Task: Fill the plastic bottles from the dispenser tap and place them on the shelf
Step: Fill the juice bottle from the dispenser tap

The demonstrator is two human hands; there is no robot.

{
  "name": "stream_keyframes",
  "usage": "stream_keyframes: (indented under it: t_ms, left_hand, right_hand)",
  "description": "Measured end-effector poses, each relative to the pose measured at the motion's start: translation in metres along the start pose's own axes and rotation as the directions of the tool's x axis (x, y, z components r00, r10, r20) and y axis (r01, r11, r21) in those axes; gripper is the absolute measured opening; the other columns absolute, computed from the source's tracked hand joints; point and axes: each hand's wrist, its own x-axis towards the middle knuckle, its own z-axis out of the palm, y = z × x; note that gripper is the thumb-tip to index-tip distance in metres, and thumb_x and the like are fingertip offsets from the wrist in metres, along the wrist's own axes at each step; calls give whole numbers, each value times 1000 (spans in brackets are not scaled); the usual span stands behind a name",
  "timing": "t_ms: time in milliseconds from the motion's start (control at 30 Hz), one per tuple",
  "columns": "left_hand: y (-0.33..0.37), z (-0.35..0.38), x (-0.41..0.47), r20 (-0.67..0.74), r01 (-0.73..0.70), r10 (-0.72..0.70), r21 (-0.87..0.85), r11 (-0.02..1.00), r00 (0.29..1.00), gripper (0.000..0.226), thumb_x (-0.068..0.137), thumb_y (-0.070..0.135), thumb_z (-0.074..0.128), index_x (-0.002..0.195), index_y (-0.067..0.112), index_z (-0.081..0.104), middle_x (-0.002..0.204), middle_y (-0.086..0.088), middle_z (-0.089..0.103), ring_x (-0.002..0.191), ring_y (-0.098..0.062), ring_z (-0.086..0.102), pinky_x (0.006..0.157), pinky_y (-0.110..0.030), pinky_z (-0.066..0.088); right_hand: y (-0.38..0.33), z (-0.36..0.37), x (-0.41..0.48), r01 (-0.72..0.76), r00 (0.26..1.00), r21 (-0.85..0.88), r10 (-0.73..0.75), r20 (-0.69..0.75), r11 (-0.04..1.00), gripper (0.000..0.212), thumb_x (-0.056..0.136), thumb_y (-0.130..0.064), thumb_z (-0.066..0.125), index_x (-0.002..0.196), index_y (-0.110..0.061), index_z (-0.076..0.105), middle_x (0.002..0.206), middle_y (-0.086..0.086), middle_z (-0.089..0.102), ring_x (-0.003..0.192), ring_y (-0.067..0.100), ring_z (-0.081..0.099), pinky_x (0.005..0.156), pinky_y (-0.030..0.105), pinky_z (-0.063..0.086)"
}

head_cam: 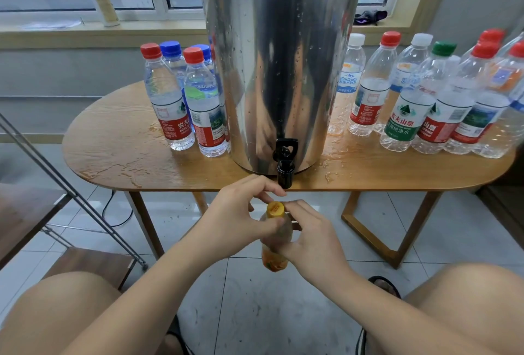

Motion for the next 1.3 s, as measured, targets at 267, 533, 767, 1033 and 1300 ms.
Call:
stream_keyframes:
  t_ms: [267, 533, 767, 1033, 1300]
  left_hand:
    - [1, 1, 1, -3, 15, -15, 29, 999, 1000, 38, 89, 28, 89, 118, 41, 69, 108, 25, 72, 112, 1, 66, 82, -11, 48]
    - [-1, 3, 3, -80, 16, -7, 116, 993, 997, 42, 78, 53, 91, 110, 41, 67, 99, 24, 65, 101, -4, 63, 79, -12, 49]
    - [2, 0, 1, 6, 16, -16, 22, 1000, 1000, 40, 87, 25, 88, 118, 40, 68, 113, 25, 71, 113, -1, 66, 83, -14, 51]
    - [4, 4, 1, -100, 51, -43, 82, 995, 994, 34, 81, 41, 95, 105, 39, 70, 93, 22, 70, 95, -3, 66, 75, -11, 50]
    - [7, 3, 1, -33, 44, -43, 31, 999, 999, 34, 84, 21, 90, 103, 41, 70, 98, 22, 74, 101, -5, 69, 85, -16, 55]
  right_hand:
    - [-1, 0, 0, -3, 1000, 18, 3, -2, 1000, 45, 81, -45, 88, 121, -38, 69, 115, -21, 65, 109, 9, 64, 88, 36, 58]
    - [-3, 0, -1, 4, 1000, 25, -4, -1, 1000, 43, 78, -51, 84, 115, -36, 69, 110, -19, 65, 105, 10, 64, 84, 36, 57]
    - [-1, -1, 1, 7, 1000, 41, -6, -9, 999, 43, 80, -45, 85, 121, -38, 71, 117, -21, 66, 109, 9, 65, 88, 36, 59]
    - [-3, -1, 0, 4, 1000, 44, -4, -1, 999, 39, 79, -49, 84, 113, -41, 69, 113, -20, 65, 106, 10, 64, 84, 36, 57]
    - [-1, -1, 0, -1, 1000, 40, 1, -18, 999, 40, 79, -51, 79, 117, -40, 71, 114, -21, 65, 108, 9, 64, 86, 37, 60]
